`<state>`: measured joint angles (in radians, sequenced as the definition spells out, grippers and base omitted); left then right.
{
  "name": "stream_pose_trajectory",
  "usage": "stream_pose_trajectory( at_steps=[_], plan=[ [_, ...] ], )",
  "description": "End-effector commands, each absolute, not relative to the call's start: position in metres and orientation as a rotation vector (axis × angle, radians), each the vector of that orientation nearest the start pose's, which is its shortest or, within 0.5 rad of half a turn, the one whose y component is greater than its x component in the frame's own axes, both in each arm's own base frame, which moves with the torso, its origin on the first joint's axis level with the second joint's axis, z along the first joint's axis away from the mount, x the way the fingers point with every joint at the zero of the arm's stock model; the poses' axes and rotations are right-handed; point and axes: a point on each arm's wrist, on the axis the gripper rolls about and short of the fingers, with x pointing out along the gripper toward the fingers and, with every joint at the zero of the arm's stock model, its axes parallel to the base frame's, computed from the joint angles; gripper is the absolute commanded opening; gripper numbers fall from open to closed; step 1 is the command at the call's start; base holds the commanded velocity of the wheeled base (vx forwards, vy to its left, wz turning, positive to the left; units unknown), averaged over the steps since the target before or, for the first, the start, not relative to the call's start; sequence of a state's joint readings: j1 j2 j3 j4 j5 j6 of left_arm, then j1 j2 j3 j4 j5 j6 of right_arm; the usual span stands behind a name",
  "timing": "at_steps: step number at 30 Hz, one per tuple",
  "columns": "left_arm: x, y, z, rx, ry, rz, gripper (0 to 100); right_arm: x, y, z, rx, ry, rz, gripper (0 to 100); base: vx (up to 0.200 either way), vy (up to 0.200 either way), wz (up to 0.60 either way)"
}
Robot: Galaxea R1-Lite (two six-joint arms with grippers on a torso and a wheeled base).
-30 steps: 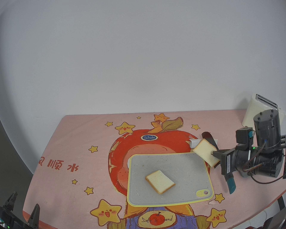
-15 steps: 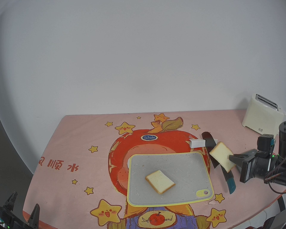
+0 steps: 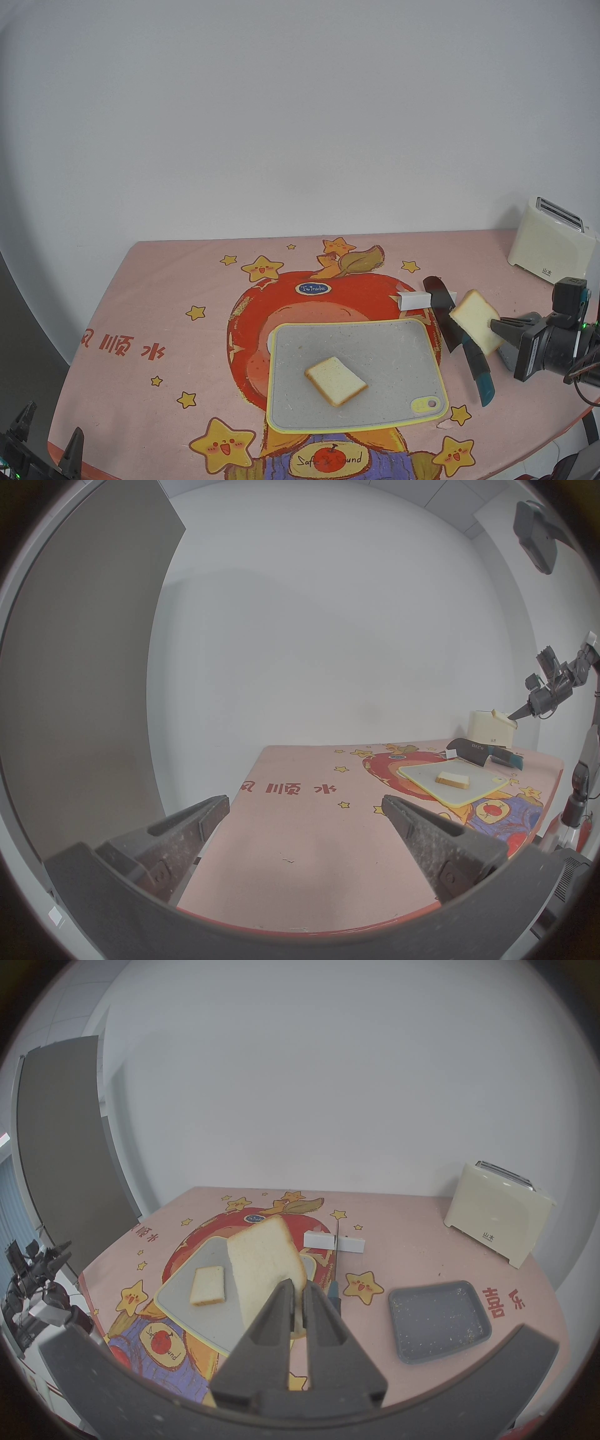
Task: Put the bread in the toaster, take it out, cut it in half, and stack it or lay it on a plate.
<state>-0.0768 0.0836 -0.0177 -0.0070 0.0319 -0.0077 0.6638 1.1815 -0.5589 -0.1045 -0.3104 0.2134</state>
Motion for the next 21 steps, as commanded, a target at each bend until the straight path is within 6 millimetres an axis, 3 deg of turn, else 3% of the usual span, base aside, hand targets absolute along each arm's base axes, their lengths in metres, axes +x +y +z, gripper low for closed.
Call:
stream_pose_trajectory(
  at_steps=[1,4,9,21],
  plan=[
    [-0.0162,0.0019,0.0779,-0.005,0.077,-0.046,100,0.1314,0.0929,0.1863,-0.037,0.495,0.289,0,0.000,0.000,0.00],
    [-0.0162,0.0020,0.0779,-0.005,0.077,-0.044,100,0.1308,0.0925,0.1856,-0.040,0.497,0.289,0,0.000,0.000,0.00],
    [-0.0162,0.0019,0.0779,-0.008,0.077,-0.042,100,0.1304,0.0924,0.1865,-0.040,0.493,0.291,0,0.000,-0.200,0.00],
    [-0.0162,0.0019,0.0779,-0.010,0.077,-0.042,100,0.1320,0.0937,0.1819,-0.054,0.513,0.289,0,0.000,0.000,0.00]
  ],
)
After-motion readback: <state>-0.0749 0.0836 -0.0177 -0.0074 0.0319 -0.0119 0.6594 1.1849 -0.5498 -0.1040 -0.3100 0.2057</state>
